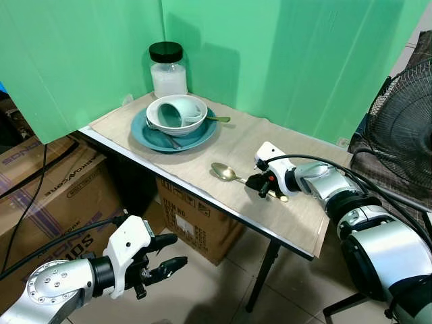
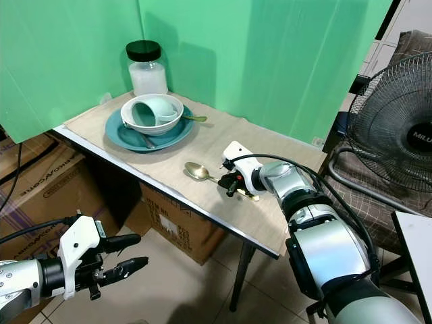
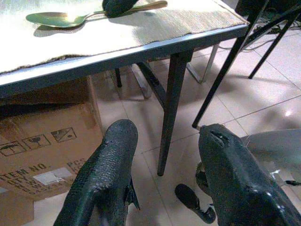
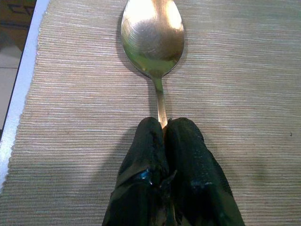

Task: Setting the table

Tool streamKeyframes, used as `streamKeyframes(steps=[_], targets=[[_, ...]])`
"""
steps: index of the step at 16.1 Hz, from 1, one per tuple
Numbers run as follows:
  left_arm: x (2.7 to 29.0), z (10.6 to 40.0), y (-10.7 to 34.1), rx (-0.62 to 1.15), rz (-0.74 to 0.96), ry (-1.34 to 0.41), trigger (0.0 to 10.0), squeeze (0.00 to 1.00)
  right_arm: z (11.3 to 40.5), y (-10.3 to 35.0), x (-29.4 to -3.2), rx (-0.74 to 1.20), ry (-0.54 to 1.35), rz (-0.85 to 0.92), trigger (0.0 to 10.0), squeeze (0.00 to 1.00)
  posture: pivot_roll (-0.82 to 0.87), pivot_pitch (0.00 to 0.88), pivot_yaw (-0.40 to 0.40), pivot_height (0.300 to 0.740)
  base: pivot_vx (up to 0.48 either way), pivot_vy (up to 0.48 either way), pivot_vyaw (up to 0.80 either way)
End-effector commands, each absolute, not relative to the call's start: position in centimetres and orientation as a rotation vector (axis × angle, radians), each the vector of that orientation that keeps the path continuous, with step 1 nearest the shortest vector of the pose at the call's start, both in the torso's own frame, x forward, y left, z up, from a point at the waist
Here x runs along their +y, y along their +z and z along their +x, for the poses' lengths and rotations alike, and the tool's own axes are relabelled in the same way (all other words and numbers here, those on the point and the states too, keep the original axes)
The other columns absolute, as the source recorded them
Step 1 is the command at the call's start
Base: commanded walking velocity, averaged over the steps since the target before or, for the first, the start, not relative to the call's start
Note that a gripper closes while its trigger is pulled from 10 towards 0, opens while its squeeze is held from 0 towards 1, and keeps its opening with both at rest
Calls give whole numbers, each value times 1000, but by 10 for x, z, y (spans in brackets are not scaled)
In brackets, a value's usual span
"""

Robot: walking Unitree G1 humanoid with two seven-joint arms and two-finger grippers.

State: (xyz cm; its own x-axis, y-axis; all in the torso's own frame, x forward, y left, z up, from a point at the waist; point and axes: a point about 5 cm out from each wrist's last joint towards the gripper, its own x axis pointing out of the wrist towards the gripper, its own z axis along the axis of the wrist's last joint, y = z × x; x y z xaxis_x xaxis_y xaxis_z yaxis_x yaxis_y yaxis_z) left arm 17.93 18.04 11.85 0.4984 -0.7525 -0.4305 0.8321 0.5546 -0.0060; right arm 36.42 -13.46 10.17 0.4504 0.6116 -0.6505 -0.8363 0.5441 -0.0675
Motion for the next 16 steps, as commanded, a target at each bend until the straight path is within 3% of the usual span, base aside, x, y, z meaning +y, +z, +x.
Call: streamKeyframes(steps=[1, 7, 10, 16], targets=[[180, 180, 120, 401, 239, -974, 10000, 0, 362, 97, -138, 626, 916, -391, 157, 0, -42, 0, -25, 740, 0, 0, 0], [179, 185, 124, 363, 237, -930, 10000, 0, 379, 137, -138, 428, 884, -199, 0, 0, -39, 0, -44, 740, 0, 0, 0], [183, 201, 127, 313, 239, -692, 10000, 0, 383, 160, -142, 296, 892, -126, 0, 0, -45, 0, -56, 740, 0, 0, 0], [173, 209, 137, 236, 212, -516, 10000, 0, 350, 167, -138, 154, 778, -17, 0, 0, -75, 0, -23, 740, 0, 0, 0]])
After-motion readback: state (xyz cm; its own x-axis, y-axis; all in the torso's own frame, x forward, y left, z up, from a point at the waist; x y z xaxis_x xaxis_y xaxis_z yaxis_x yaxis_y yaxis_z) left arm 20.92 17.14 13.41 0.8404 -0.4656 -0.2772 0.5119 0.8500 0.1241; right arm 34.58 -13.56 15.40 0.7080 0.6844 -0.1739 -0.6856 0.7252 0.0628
